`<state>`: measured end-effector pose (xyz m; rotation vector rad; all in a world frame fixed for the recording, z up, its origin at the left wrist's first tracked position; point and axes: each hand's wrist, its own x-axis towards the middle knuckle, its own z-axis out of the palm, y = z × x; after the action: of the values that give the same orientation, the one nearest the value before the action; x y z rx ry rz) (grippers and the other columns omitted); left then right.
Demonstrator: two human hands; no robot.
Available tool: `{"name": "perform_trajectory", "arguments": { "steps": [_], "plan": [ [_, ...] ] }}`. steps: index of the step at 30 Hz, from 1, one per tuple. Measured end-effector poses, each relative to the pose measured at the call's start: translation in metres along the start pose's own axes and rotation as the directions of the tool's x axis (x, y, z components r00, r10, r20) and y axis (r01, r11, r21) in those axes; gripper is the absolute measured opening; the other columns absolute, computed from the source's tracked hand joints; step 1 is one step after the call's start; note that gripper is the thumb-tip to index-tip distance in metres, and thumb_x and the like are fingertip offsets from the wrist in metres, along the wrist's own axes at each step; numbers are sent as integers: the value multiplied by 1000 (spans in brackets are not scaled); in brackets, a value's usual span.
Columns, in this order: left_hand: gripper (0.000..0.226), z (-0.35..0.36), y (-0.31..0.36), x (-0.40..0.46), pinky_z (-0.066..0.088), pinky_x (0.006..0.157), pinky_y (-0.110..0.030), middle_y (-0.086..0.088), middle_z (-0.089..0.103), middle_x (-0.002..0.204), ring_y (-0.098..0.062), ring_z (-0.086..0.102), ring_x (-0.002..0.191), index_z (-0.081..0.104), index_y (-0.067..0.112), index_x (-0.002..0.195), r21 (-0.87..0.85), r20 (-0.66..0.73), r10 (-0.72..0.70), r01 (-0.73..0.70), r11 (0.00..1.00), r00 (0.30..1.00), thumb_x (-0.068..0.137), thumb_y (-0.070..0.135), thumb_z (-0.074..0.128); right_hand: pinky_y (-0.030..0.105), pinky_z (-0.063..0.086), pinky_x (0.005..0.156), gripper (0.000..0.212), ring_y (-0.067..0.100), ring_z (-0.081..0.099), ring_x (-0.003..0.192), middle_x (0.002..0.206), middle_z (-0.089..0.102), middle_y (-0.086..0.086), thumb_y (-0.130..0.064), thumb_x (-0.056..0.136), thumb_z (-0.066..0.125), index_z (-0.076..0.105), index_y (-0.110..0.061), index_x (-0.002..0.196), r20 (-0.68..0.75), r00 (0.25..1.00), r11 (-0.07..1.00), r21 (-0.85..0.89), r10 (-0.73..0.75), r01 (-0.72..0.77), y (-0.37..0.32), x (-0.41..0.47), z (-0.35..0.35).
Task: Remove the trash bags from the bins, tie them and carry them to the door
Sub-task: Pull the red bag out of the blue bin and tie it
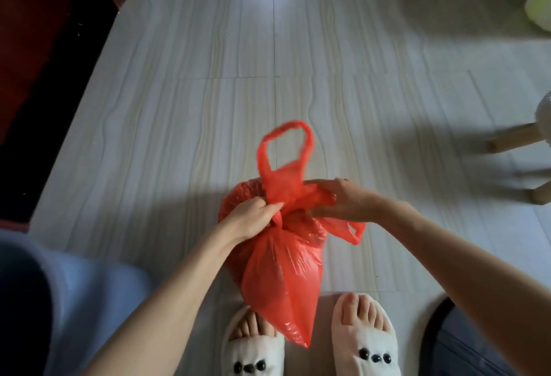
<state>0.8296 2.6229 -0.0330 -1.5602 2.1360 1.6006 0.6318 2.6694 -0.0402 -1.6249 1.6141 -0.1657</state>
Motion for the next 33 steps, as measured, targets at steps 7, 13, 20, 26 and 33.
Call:
{"name": "perform_trajectory", "arguments": {
  "steps": [7, 13, 20, 26, 33],
  "plan": [
    [32, -19, -12, 4, 48, 48, -17, -7, 72, 66, -12, 64, 51, 64, 13, 91, -617, 286, 34, 157, 771, 958, 95, 28, 36, 18, 28, 32, 46, 20, 38, 35, 50, 50, 5, 12, 82, 39, 64, -26, 86, -214, 965, 795, 606, 154, 8, -2, -25, 2],
    [28, -19, -27, 6, 51, 54, -18, -5, 72, 73, -13, 65, 57, 64, 11, 105, -766, 239, 17, 177, 618, 971, 86, 26, 50, 17, 41, 34, 47, 13, 43, 39, 68, 53, 13, 8, 86, 35, 72, -12, 67, 91, 985, 300, 945, 147, -132, -4, -40, -10],
    [23, -3, -16, 13, 36, 46, -13, 3, 73, 68, -4, 62, 52, 66, 16, 83, -823, 106, -138, 165, 544, 985, 60, 14, 70, 26, 55, 53, 35, 15, 60, 55, 71, 69, 0, 4, 89, 43, 73, -12, 81, 470, 882, 549, 732, 22, -404, -1, -61, 4],
    [26, 2, -12, 14, 33, 52, -16, 10, 66, 52, 3, 55, 45, 64, 15, 74, -778, -83, -185, 52, 626, 979, 75, -11, 62, 32, 55, 75, 23, 22, 64, 79, 84, 68, 10, -15, 93, 47, 69, -11, 101, 377, 891, 628, 637, 251, -447, 15, -56, 2],
    [31, 10, -5, 1, 41, 63, -3, 9, 55, 74, -2, 51, 68, 53, 19, 80, -287, -201, 99, -156, 945, 975, 76, -12, 57, 32, 42, 91, 28, 33, 58, 106, 113, 63, 16, -9, 82, 54, 61, -5, 109, -586, 802, 992, 102, 118, -72, 14, -26, 18]
  ]
}}
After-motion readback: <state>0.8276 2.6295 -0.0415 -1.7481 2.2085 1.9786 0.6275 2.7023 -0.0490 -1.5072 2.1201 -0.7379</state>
